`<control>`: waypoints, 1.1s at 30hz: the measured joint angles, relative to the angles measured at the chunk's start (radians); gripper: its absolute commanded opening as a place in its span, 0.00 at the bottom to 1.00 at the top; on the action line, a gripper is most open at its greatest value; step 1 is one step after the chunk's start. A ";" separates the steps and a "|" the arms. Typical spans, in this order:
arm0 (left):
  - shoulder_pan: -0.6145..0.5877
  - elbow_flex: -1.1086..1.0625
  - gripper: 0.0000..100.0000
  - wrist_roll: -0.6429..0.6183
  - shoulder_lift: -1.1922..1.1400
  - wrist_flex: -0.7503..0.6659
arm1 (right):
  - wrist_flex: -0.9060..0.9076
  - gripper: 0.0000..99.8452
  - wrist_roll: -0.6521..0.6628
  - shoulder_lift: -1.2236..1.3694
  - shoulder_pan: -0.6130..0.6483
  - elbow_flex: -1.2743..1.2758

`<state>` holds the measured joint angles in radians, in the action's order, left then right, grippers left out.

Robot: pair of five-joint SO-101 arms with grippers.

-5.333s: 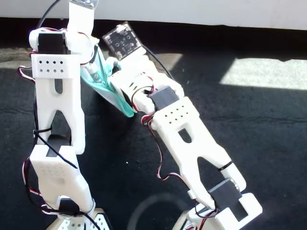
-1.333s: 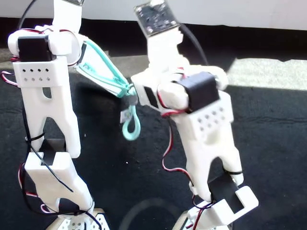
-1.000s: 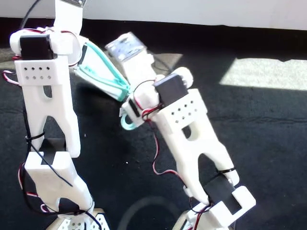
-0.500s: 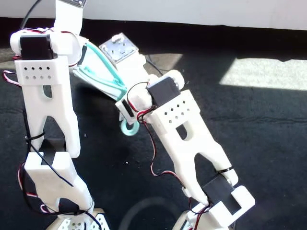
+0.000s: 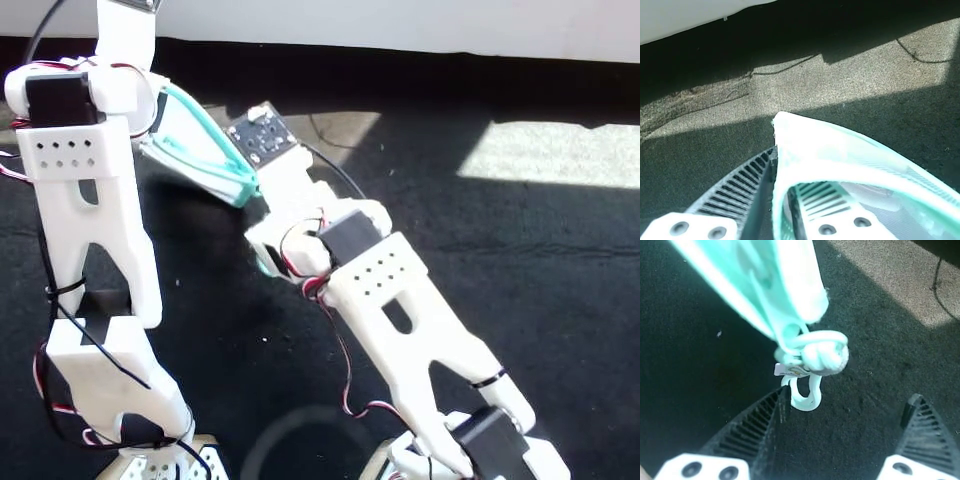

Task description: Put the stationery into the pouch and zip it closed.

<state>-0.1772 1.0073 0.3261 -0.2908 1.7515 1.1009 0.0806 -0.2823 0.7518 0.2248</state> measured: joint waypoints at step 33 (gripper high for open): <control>0.000 0.000 0.01 0.000 0.000 0.000 | -0.486 0.35 -0.058 -0.020 0.000 0.213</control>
<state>-0.1772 1.0073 0.3261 -0.2908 1.7515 0.6145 0.0222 -0.3023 0.7518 0.4381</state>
